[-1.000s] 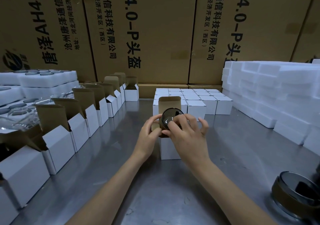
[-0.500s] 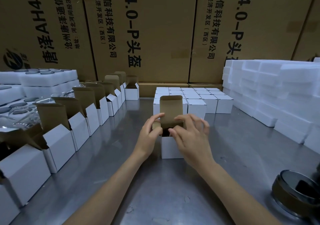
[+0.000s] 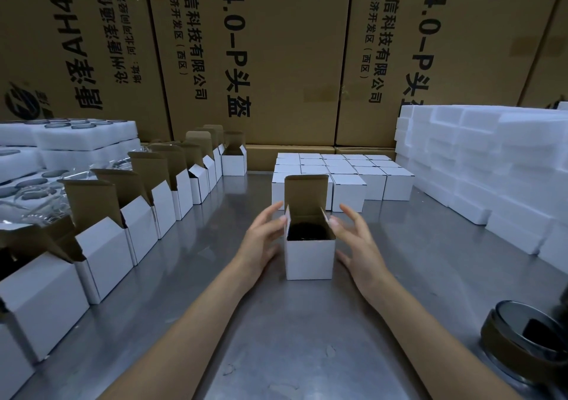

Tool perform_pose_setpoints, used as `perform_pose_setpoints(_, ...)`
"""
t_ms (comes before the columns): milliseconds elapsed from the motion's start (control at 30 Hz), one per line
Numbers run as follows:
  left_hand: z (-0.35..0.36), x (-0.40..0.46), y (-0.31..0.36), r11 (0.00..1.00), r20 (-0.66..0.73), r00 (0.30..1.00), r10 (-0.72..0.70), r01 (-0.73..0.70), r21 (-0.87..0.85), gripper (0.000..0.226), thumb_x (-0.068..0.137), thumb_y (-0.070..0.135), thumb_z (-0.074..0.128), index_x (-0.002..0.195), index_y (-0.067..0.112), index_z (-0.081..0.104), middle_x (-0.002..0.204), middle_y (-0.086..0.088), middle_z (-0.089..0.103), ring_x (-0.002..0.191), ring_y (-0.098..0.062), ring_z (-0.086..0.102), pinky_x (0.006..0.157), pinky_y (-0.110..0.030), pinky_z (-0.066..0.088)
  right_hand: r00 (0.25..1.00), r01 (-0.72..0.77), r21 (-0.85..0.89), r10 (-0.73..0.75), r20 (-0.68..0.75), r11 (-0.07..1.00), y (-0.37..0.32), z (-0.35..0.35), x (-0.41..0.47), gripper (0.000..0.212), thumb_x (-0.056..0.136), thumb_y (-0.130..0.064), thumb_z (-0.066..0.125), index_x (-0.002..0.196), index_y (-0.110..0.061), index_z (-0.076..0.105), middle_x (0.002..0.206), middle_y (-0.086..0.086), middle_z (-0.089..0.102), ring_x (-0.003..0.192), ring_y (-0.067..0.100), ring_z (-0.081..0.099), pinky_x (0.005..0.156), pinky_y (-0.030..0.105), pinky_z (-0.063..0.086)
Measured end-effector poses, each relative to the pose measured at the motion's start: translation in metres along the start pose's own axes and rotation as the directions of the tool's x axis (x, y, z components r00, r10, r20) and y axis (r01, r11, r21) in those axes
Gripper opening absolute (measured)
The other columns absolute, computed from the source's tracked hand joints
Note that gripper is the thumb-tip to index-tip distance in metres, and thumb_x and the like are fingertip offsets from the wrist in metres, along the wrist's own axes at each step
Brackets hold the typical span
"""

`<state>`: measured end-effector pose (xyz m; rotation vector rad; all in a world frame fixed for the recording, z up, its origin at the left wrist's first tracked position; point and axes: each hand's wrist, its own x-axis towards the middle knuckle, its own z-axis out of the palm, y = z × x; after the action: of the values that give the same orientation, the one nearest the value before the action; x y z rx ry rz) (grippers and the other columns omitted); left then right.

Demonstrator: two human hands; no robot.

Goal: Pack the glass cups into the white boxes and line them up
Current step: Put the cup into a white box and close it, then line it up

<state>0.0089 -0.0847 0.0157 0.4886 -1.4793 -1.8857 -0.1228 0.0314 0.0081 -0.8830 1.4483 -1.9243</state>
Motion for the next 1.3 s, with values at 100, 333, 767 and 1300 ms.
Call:
perform_pose_setpoints(100,0.001,0.001,-0.001,1.000,0.047,0.999,0.007,-0.008,0.029,0.044,0.090,0.007,0.056,0.132,0.022,0.052,0.122,-0.011,0.065,0.108,-0.027,0.063,0.095,-0.040,0.046,0.993,-0.031,0.032,0.027,0.111,0.999,-0.001,0.002,0.000,0.050,0.088,-0.016,0.063,0.131,-0.037,0.048,0.122,-0.011,0.060,0.099,-0.002,0.064,0.073,0.018,0.051)
perform_pose_setpoints(333,0.008,-0.001,0.002,1.000,-0.005,1.000,-0.004,0.004,-0.003,0.024,0.085,-0.003,0.051,0.075,0.014,0.064,0.092,0.004,0.068,0.072,-0.008,0.065,0.060,-0.022,0.045,0.994,-0.050,0.080,0.042,0.099,0.996,-0.004,0.007,-0.002,0.015,0.092,-0.009,0.054,0.097,-0.022,0.058,0.090,-0.006,0.072,0.072,0.005,0.064,0.058,0.018,0.046)
perform_pose_setpoints(767,-0.006,-0.004,0.001,0.999,0.315,0.948,-0.036,0.031,0.020,0.035,0.076,0.020,0.065,0.109,0.018,0.055,0.102,-0.001,0.066,0.095,-0.018,0.062,0.089,-0.030,0.048,0.991,0.043,-0.062,-0.034,0.128,0.997,0.002,0.011,-0.009,0.051,0.074,-0.053,0.067,0.114,-0.025,0.051,0.100,-0.011,0.065,0.090,0.000,0.064,0.076,0.018,0.049)
perform_pose_setpoints(1300,-0.007,-0.007,0.004,0.995,0.326,0.941,-0.094,0.097,0.009,0.022,0.082,0.026,0.061,0.102,0.019,0.055,0.107,-0.003,0.060,0.096,-0.015,0.058,0.090,-0.027,0.042,0.993,0.044,-0.075,-0.036,0.114,0.996,0.002,0.015,-0.009,0.026,0.091,-0.013,0.059,0.108,-0.025,0.046,0.121,0.007,0.054,0.110,0.021,0.056,0.088,0.027,0.045)
